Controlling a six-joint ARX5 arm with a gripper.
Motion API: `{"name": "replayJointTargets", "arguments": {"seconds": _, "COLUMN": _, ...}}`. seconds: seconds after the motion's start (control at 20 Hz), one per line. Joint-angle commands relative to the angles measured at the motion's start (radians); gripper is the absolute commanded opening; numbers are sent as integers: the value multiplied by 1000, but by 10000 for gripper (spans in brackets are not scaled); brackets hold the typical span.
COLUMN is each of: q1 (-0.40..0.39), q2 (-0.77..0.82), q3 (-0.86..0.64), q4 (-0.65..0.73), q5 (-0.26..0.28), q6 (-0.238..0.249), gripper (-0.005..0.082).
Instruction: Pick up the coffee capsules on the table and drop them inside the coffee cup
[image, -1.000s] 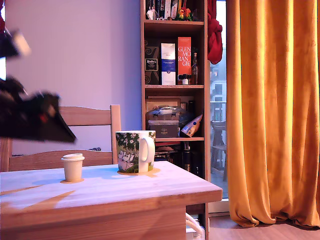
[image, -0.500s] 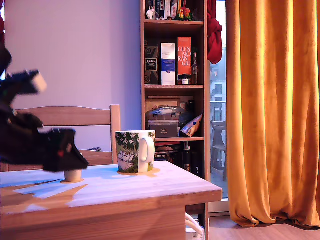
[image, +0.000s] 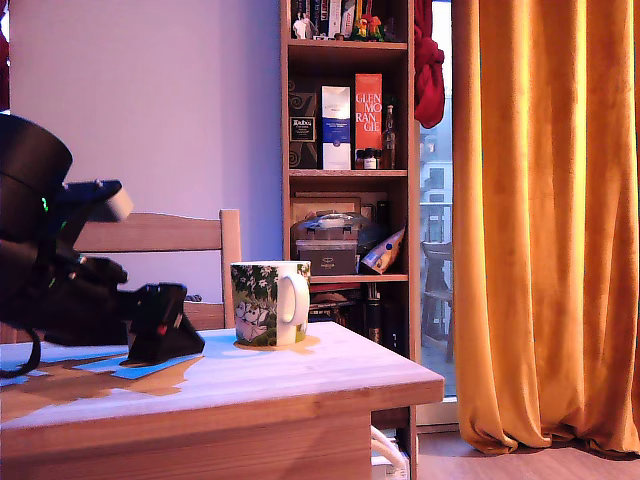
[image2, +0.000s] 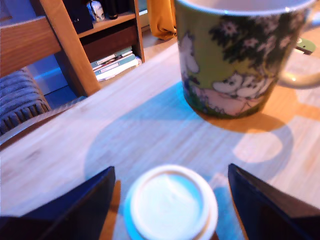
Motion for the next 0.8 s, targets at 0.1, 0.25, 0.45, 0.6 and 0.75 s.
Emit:
{"name": "replayJointTargets", "arguments": {"seconds": 0.1, "q1": 2, "q2": 19, "q3": -8, "q4": -11, "q5": 3, "q6": -18, "gripper": 580}}
{"name": "replayJointTargets", "arguments": {"seconds": 0.25, "q1": 2, "q2": 18, "q3": -8, "q4": -64, "q5": 3, "q6": -14, "gripper": 467}}
{"name": "replayJointTargets", "arguments": {"seconds": 0.45, "q1": 2, "q2": 18, "q3": -8, "q4": -121, "q5": 4, "q6": -13, "gripper": 213}}
{"name": "replayJointTargets", "arguments": {"seconds": 0.6, "q1": 2, "q2": 17, "q3": -8, "q4": -113, "q5": 11, "q6": -14, "gripper": 146}}
{"name": "replayJointTargets", "arguments": {"seconds": 0.75, "q1": 2, "q2": 6, "q3": -8, "q4": -110, "q5": 12, "q6": -15, "gripper": 146}}
